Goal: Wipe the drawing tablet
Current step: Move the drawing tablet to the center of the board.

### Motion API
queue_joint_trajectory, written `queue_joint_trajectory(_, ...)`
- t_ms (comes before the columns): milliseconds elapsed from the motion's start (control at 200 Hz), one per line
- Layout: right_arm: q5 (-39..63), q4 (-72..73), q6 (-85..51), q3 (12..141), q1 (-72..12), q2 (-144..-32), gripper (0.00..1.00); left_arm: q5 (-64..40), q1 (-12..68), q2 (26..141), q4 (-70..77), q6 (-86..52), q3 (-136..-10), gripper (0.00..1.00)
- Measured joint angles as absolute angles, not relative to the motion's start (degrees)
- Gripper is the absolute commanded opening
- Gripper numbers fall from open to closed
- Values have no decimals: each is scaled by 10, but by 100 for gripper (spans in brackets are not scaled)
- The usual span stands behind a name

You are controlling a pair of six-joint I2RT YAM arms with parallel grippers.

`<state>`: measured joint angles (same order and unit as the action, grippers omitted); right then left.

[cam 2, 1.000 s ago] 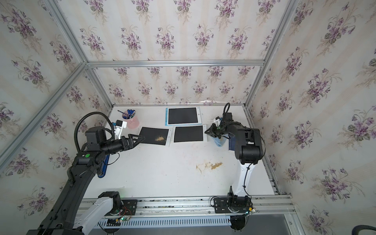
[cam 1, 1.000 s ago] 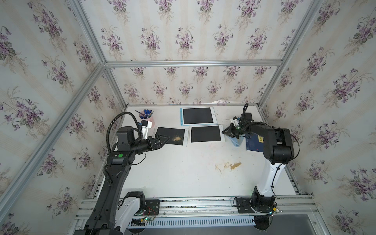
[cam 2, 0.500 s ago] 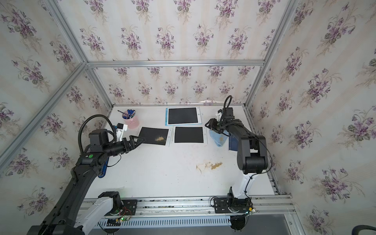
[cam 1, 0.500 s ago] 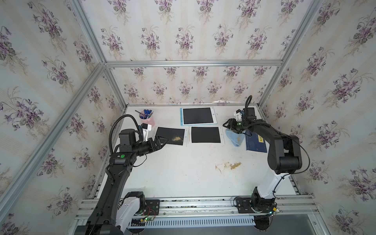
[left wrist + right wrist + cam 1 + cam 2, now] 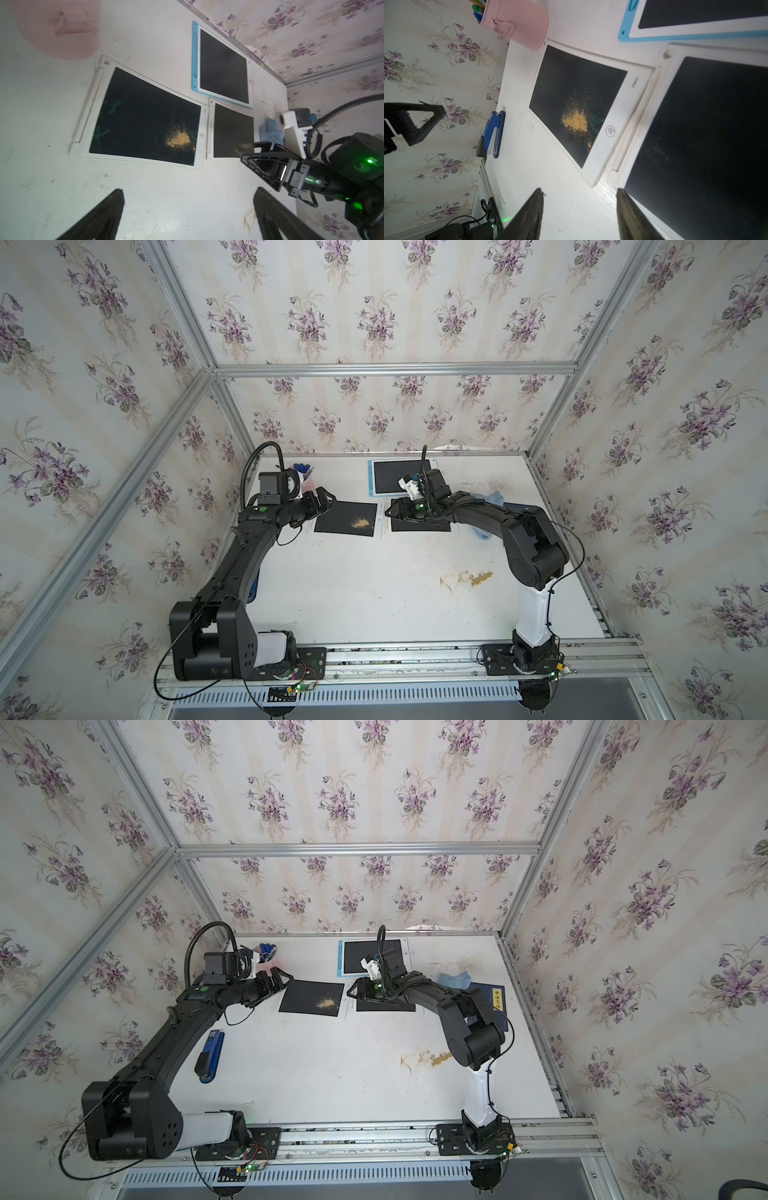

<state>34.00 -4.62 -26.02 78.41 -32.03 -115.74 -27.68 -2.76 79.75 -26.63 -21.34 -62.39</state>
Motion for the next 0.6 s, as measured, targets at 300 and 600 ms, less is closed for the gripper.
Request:
queue_joint_trajectory(300, 311, -47, -293, 824, -375, -1202, 57, -221, -27, 946, -304, -152, -705, 100)
queue_joint_trajectory(600, 245, -68, -322, 823, -393, -1210, 57, -186, -27, 1021, -298, -151, -711, 100)
